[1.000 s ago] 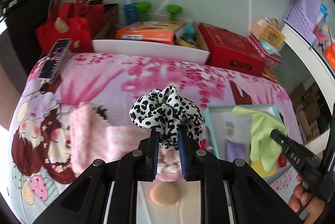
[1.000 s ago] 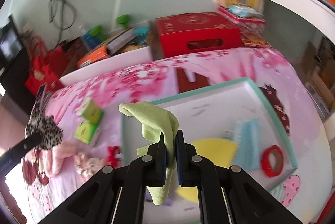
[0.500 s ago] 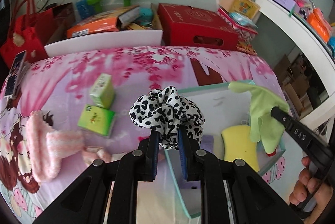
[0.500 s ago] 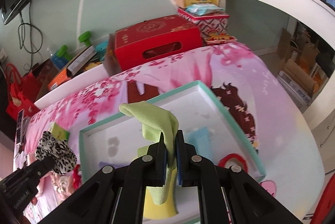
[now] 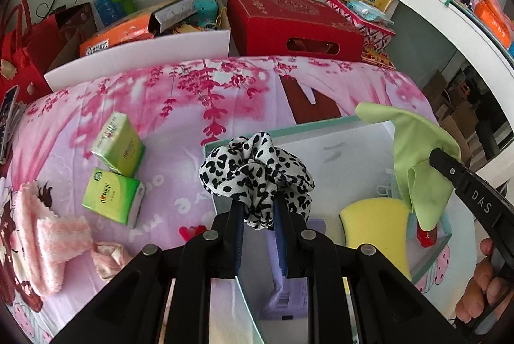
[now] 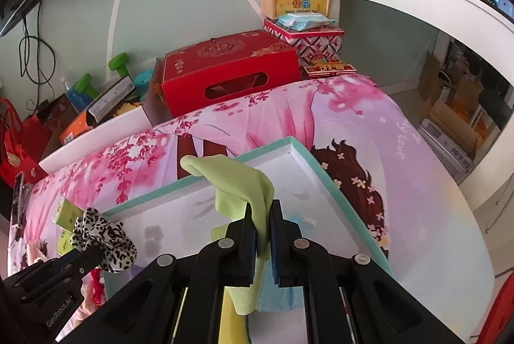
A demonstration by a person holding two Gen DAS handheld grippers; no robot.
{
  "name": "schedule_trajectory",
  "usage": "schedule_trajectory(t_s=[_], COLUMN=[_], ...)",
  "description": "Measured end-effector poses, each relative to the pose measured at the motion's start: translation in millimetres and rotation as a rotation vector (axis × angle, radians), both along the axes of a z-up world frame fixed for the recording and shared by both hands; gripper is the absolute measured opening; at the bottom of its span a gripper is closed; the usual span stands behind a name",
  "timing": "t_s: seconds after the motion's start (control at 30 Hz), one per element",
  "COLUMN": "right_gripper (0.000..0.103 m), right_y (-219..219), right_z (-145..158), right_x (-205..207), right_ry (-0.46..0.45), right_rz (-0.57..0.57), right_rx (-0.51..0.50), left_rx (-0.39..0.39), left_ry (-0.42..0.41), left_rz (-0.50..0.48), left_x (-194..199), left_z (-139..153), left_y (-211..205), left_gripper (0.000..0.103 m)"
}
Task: Organize soft objects
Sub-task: 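Carry the scrunchie with the left tool while the right tool carries the green cloth into the tray, releasing both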
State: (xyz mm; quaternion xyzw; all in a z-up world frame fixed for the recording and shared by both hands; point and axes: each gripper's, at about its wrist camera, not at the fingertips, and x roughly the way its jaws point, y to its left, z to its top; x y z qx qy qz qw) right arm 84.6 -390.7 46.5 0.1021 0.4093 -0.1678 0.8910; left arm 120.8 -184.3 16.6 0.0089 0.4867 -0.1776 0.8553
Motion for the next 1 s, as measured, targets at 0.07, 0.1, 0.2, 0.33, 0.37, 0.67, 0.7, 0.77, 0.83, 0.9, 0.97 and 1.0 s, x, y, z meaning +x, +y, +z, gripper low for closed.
schedule_trajectory(t_s=[0.07, 0.1, 0.2, 0.33, 0.37, 0.67, 0.7, 0.77, 0.83, 0.9, 0.97, 1.0], right_gripper=[0.007, 0.007, 0.007, 0.007, 0.007, 0.007, 0.008, 0.010, 0.010, 0.010, 0.015, 0.022], right_y=[1, 1, 1, 0, -1, -6, -6, -6, -5, -3, -2, -1], right_z=[-6, -10, -19, -34, -36, -45, -44, -42, -38, -35, -33, -32], right_x=[3, 4, 8, 12, 12, 12, 11, 11, 10, 10, 10, 10], right_ry=[0.013, 0.018, 0.045, 0.103, 0.111, 0.158, 0.162, 0.159, 0.159, 0.163, 0.174, 0.183], right_rz=[0.001, 0.003, 0.008, -0.003, -0.006, -0.021, -0.023, -0.024, -0.019, -0.015, -0.012, -0.007], right_rx=[0.000, 0.002, 0.004, 0.002, 0.004, 0.022, 0.022, 0.027, 0.024, 0.018, 0.019, 0.020], left_rx=[0.002, 0.002, 0.006, 0.019, 0.020, 0.044, 0.048, 0.048, 0.040, 0.039, 0.055, 0.063], left_ry=[0.015, 0.021, 0.030, 0.044, 0.048, 0.075, 0.078, 0.079, 0.082, 0.079, 0.080, 0.079], left_rz=[-0.002, -0.001, 0.002, -0.001, -0.002, -0.026, -0.026, -0.025, -0.018, -0.018, -0.019, -0.017], left_x=[2, 4, 6, 7, 8, 7, 7, 7, 6, 4, 2, 1], left_z=[-6, -9, -14, -21, -22, -33, -34, -32, -27, -22, -18, -16], left_y=[-1, -2, -2, -3, -3, -12, -12, -12, -11, -11, -12, -12], left_gripper=[0.018, 0.018, 0.018, 0.018, 0.018, 0.019, 0.019, 0.020, 0.028, 0.037, 0.040, 0.042])
